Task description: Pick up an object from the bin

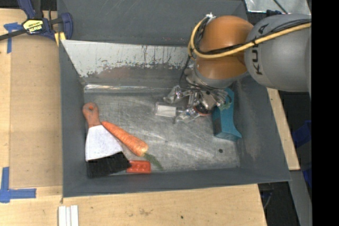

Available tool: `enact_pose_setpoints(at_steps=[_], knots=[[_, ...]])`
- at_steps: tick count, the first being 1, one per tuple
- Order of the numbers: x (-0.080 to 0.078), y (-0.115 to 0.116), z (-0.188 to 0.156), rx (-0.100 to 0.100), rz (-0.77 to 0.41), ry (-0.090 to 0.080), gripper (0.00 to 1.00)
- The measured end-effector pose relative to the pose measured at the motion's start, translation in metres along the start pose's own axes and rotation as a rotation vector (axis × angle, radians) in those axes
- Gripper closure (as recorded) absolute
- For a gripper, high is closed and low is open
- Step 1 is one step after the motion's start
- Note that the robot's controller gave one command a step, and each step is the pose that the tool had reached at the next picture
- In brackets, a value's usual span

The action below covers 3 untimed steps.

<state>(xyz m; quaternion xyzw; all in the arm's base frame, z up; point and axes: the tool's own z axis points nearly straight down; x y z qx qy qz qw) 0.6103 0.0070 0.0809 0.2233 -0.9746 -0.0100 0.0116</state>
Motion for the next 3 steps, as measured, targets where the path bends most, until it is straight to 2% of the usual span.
enact_pose_setpoints(at_steps=[1,2,3], knots=[[-0.003,0.018,-0.101,0.026,-0.021,-0.022,1.00],[-0.003,0.018,-0.101,0.025,-0.020,-0.021,1.00],[-0.003,0.021,-0.171,0.026,-0.031,-0.022,1.00]])
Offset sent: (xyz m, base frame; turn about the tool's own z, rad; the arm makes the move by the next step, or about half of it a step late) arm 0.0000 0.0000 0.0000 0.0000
